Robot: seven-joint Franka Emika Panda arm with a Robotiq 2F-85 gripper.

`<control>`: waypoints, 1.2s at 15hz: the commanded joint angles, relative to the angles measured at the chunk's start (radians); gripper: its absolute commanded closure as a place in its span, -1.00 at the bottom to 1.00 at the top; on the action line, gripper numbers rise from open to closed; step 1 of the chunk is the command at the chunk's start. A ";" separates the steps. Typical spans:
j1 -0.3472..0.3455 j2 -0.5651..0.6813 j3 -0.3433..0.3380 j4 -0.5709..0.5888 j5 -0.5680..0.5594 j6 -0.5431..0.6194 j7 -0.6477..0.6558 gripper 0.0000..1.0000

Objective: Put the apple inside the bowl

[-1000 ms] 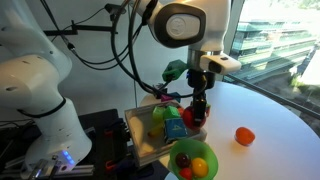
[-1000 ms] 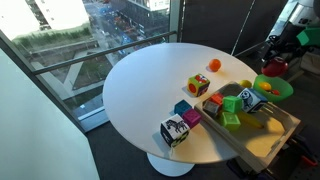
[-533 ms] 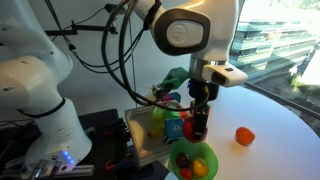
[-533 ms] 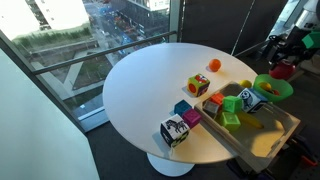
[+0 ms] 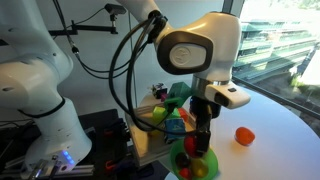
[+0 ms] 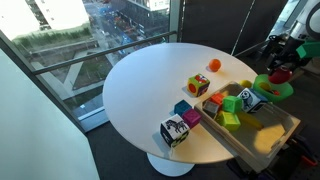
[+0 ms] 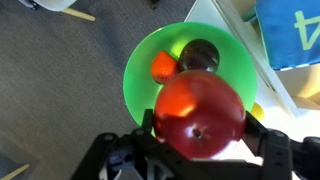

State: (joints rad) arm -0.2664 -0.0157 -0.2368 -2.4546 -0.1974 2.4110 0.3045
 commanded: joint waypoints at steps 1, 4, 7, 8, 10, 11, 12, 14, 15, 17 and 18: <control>-0.001 0.045 -0.013 -0.002 0.008 0.051 -0.053 -0.17; 0.001 0.072 -0.017 -0.015 0.030 0.089 -0.102 -0.17; 0.001 0.089 -0.019 -0.021 0.041 0.111 -0.135 -0.17; 0.001 0.092 -0.020 -0.021 0.041 0.114 -0.142 -0.17; 0.001 0.090 -0.022 -0.020 0.038 0.116 -0.153 -0.95; 0.001 0.088 -0.022 -0.020 0.038 0.112 -0.163 -0.93; 0.000 0.083 -0.023 -0.021 0.037 0.106 -0.168 -1.00; 0.000 0.073 -0.026 -0.022 0.037 0.096 -0.185 -1.00; 0.000 0.068 -0.027 -0.020 0.036 0.088 -0.188 -1.00; 0.000 0.056 -0.029 -0.018 0.036 0.071 -0.196 -1.00; 0.000 0.048 -0.030 -0.017 0.038 0.062 -0.200 -1.00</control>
State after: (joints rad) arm -0.2663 0.0724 -0.2590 -2.4665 -0.1818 2.5042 0.1484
